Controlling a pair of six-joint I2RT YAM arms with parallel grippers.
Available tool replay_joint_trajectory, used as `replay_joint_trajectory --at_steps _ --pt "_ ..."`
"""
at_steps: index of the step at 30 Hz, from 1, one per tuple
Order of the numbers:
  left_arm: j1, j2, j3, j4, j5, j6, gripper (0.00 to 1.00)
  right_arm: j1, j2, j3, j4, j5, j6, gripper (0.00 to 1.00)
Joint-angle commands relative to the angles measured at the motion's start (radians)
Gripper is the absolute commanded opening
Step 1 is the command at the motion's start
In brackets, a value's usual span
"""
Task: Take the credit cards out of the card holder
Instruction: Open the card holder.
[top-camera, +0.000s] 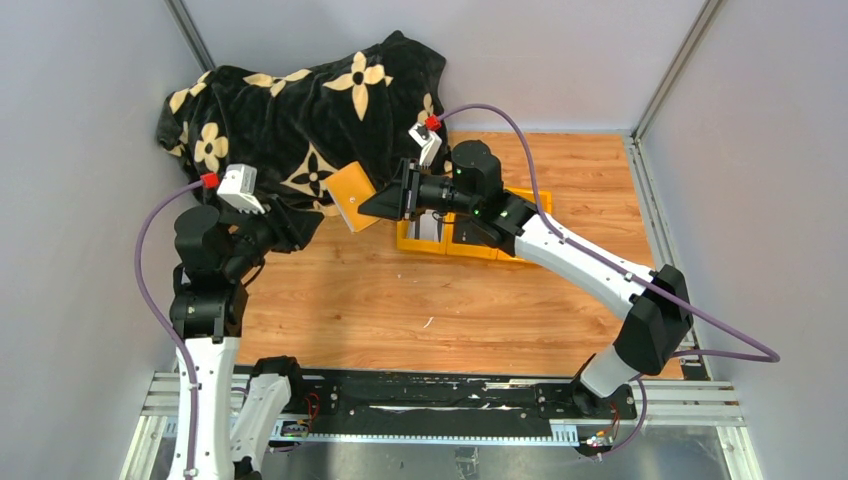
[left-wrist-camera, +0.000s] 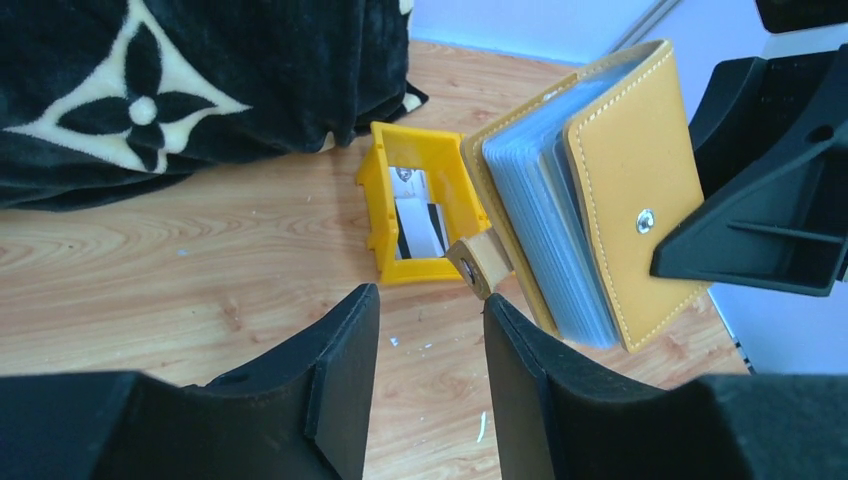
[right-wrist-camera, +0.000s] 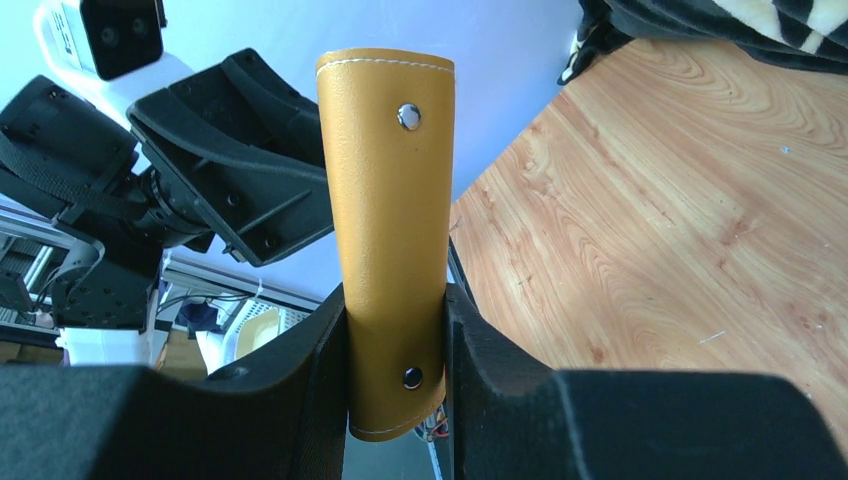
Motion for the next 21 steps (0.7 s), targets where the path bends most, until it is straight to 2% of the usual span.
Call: replay_joint_trajectory --at_steps 1,10,11,13,16,19,21 --pt "-0.007 -0.031 -0.034 0.005 -0.021 -0.031 0.48 0.01 -0.031 -0.009 0.101 0.003 0.037 0.0" --pt "-0.007 -0.034 -0.06 0.008 -0.105 -0.18 0.42 0.01 -0.055 -0.058 0.206 -0.017 0.075 0.0" --pt "-0.007 -0.034 -0.063 0.016 -0.073 -0.19 0.44 0.01 -0.056 -0.057 0.206 -0.017 0.075 0.0" --pt "-0.008 -0.039 -0.087 0.076 0.077 -0.2 0.57 0.01 -0.057 -0.061 0.2 -0.01 0.076 0.0" --pt "-0.009 -0.072 -0.113 0.102 0.126 -0.184 0.67 0.01 -0.059 -0.062 0.206 -0.003 0.082 0.0" --pt "-0.015 -0.112 -0.137 0.146 0.158 -0.171 0.72 0.023 -0.05 -0.054 0.199 0.013 0.087 0.0" --pt "-0.024 -0.128 -0.136 0.151 0.104 -0.157 0.7 0.042 -0.043 -0.047 0.195 0.028 0.085 0.0"
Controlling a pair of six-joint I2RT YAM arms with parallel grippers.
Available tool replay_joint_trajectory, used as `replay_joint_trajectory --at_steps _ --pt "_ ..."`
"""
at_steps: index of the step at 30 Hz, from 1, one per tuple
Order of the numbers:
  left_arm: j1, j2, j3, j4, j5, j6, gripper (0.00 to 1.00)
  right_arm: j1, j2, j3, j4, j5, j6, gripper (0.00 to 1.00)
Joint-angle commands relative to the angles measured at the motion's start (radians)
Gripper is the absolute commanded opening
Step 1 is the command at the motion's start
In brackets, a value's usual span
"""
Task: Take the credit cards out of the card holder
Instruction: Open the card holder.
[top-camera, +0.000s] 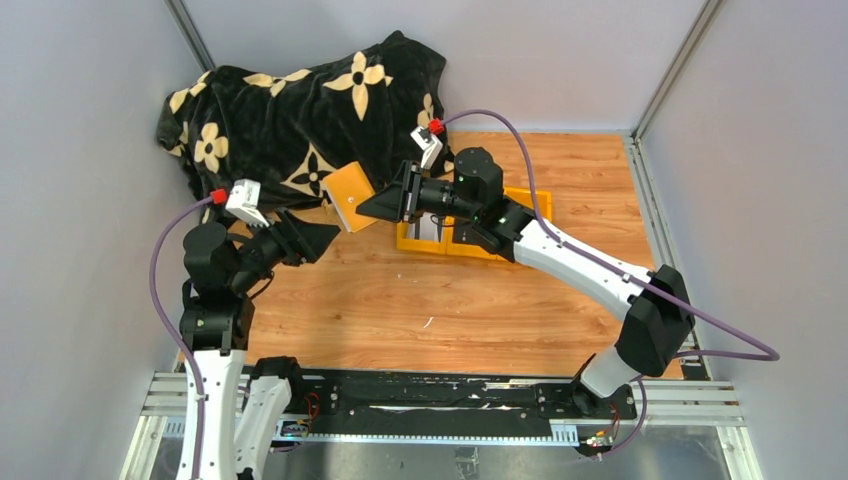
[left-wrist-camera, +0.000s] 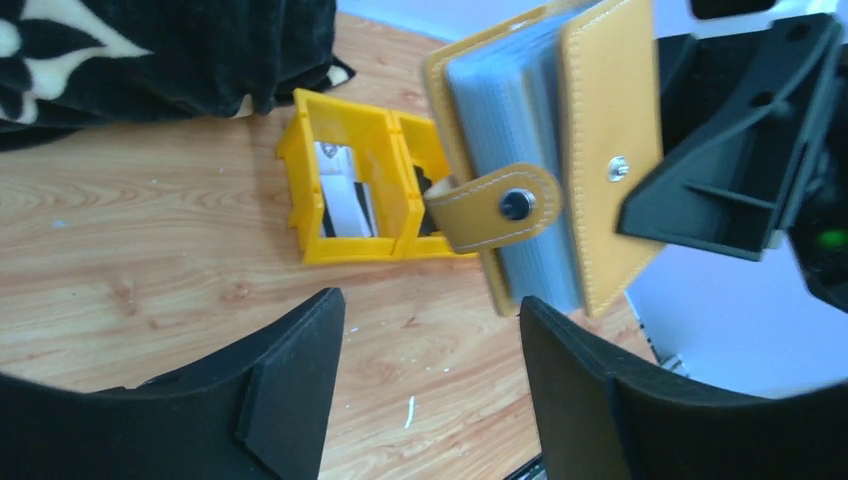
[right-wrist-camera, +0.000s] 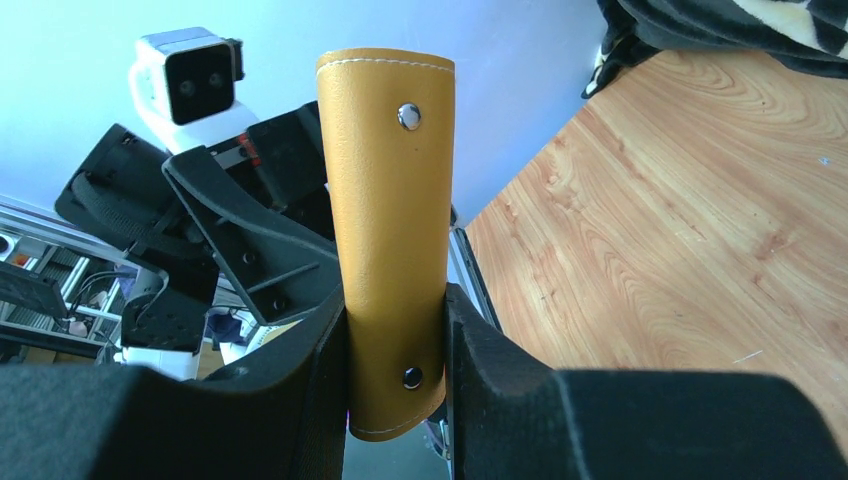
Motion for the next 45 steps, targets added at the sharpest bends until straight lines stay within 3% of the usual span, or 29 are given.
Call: replay_joint_trajectory --at_steps 1,4,10,15,27,38,42,45 --pt "-0.018 -0.048 -0.001 0.07 -0.033 0.025 0.65 0.046 -0.029 0.017 0.071 0.034 0.013 0.0" --pt "-0.018 -0.057 0.015 0.062 -0.178 0.037 0.57 0.072 -0.025 0.022 0.059 0.062 0.01 0.0" --pt "-0.018 -0.082 0.009 0.091 -0.285 0.017 0.57 0.1 -0.035 0.019 0.047 0.131 0.023 0.0" --pt "-0.018 -0.097 0.018 0.023 -0.41 0.036 0.57 0.113 -0.039 0.024 0.05 0.154 0.024 0.0" --pt "-0.018 -0.107 -0.02 -0.034 -0.35 -0.065 0.56 0.117 -0.044 0.02 0.067 0.169 0.019 0.0" --pt "-0.018 -0.12 -0.012 -0.064 -0.435 -0.123 0.4 0.116 -0.051 -0.002 0.146 0.139 0.041 0.0" --pt "-0.018 -0.115 -0.014 -0.059 -0.429 -0.151 0.4 0.118 -0.046 -0.014 0.2 0.113 0.053 0.0" --pt "-0.018 -0.115 -0.022 -0.02 -0.384 -0.18 0.46 0.118 -0.041 -0.011 0.207 0.102 0.055 0.0"
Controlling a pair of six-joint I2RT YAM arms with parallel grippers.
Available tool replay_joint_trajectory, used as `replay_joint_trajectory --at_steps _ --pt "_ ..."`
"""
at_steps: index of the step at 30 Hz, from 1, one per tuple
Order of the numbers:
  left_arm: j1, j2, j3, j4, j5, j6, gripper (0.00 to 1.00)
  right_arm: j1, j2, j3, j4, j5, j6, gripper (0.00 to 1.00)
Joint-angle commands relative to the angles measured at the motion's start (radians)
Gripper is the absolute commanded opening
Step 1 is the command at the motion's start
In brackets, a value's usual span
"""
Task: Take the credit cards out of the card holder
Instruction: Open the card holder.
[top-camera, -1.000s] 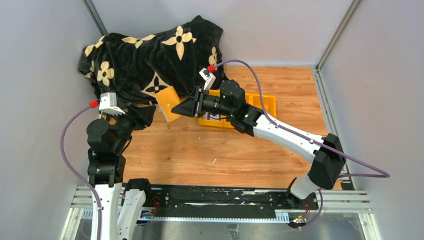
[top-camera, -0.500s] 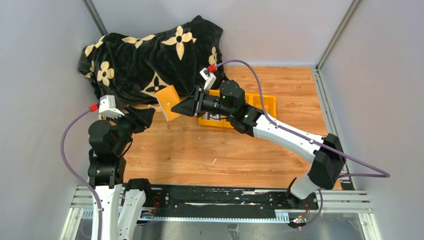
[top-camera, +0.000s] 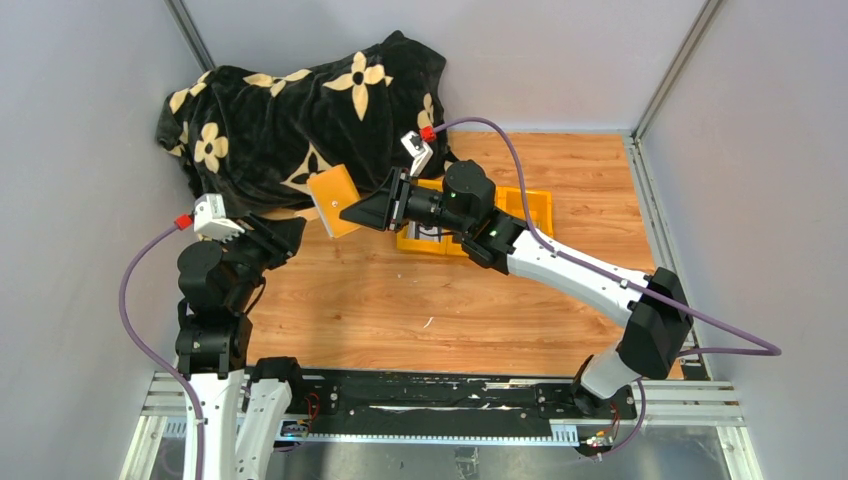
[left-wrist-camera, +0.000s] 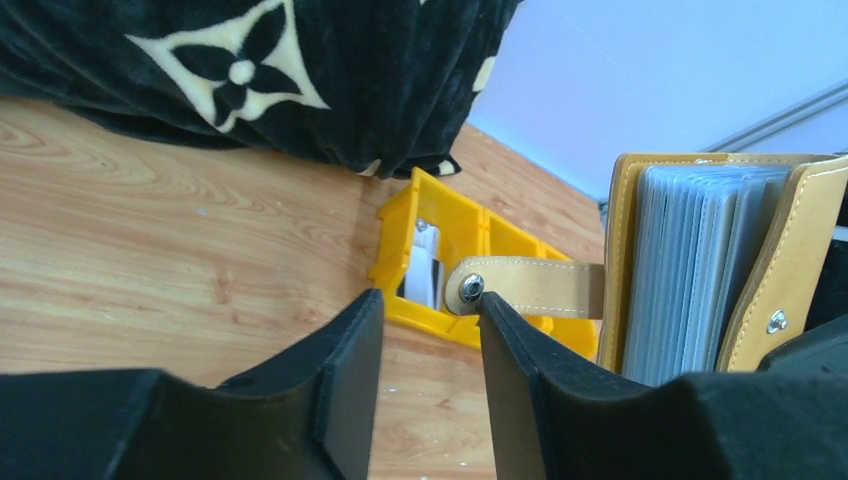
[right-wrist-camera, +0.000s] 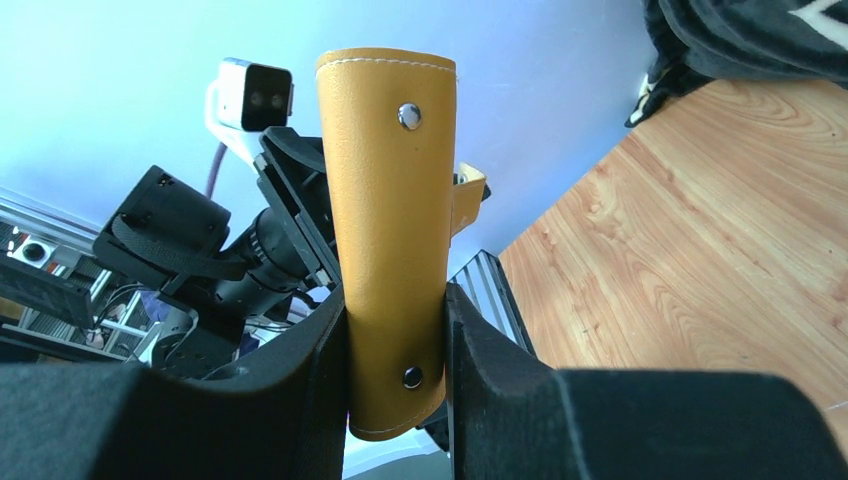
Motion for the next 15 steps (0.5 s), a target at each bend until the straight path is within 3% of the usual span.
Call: replay_joint_trajectory --at_steps 1,7,15 --pt "-0.006 -0.004 -0.011 0.047 0.037 -0.055 0.5 0.016 -0.033 0.0 0.122 -0.032 0.022 0.0" --pt "-0.006 -0.001 -0.013 0.149 0.137 -0.095 0.61 0.016 -0.033 0.002 0.129 -0.038 0.023 0.0" --pt "-0.006 0.005 -0.017 0.22 0.126 -0.145 0.53 0.016 -0.027 0.007 0.156 -0.058 0.041 0.0"
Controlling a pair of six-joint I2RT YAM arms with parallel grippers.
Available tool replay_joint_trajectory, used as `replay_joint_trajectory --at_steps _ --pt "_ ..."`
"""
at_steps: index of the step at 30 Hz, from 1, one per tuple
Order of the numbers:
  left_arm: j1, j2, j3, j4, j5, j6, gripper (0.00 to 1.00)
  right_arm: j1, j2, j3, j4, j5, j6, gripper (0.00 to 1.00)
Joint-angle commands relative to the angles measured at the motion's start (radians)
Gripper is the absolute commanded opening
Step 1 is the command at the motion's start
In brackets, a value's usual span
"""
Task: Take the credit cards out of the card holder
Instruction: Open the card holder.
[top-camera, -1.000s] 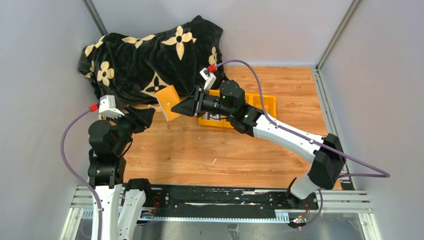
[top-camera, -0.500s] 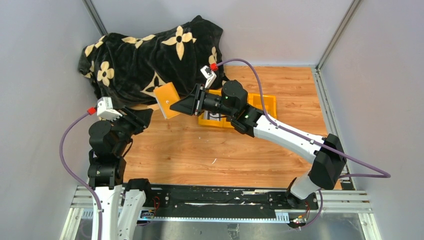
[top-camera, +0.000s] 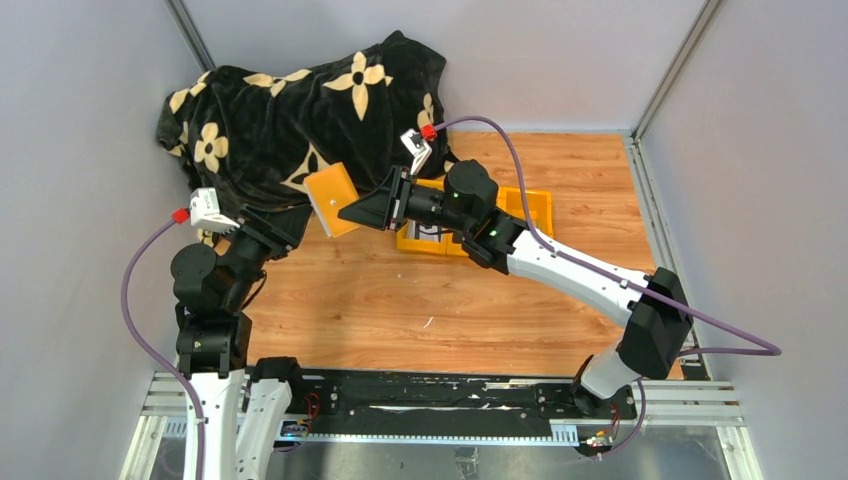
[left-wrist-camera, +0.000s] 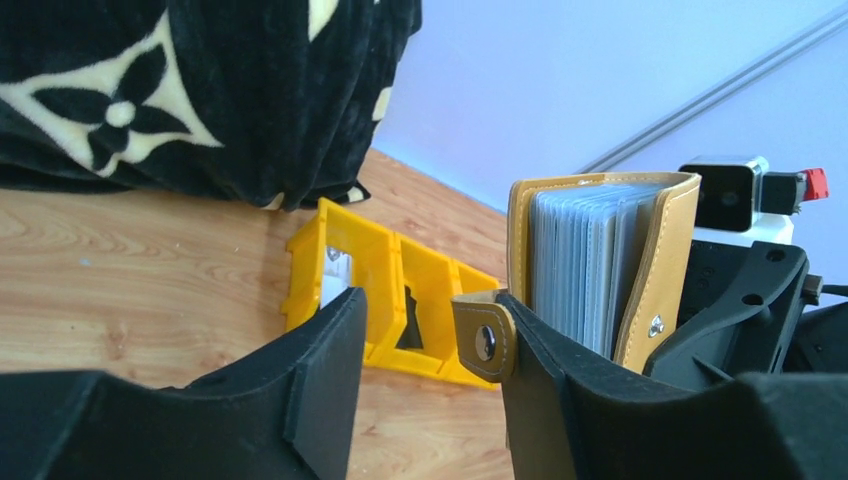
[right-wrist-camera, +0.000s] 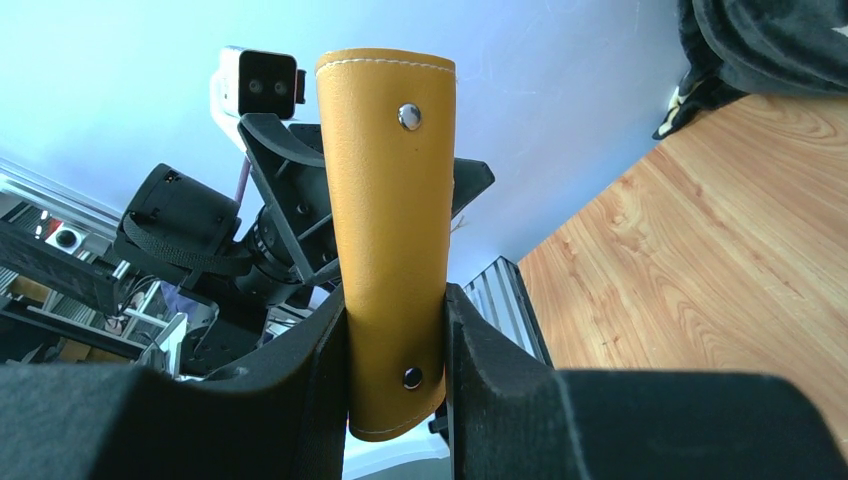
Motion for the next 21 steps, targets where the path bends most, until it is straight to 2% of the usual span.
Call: replay_joint_trajectory --at_steps 1,10,12,14,17,19,20,21 --pt "-0.006 0.007 -0.008 0.064 0.011 -0.023 0.5 0.016 -0.027 0.008 0.109 -0.027 0.026 0.0" --pt "-0.006 -0.003 0.043 0.003 -0.082 0.068 0.13 0.016 -0.009 0.011 0.138 -0.032 0.063 0.0" --pt "-0.006 0.0 0.06 0.007 -0.106 0.107 0.06 0.015 0.005 0.014 0.141 -0.043 0.077 0.08" --pt "-0.006 0.004 0.074 0.024 -0.11 0.159 0.01 0.012 0.024 0.024 0.142 -0.072 0.096 0.23" --pt "-0.006 0.025 0.097 0.058 -0.045 0.248 0.0 0.002 0.047 0.01 0.17 -0.103 0.128 0.41" --pt "-0.006 0.046 0.109 0.08 0.036 0.3 0.0 -0.003 0.052 -0.009 0.188 -0.113 0.144 0.49" --pt "-0.006 0.076 0.135 0.085 0.146 0.371 0.0 -0.015 0.055 -0.032 0.202 -0.135 0.158 0.56" --pt "-0.006 0.083 0.144 0.084 0.168 0.394 0.0 -0.021 0.053 -0.046 0.211 -0.146 0.166 0.59"
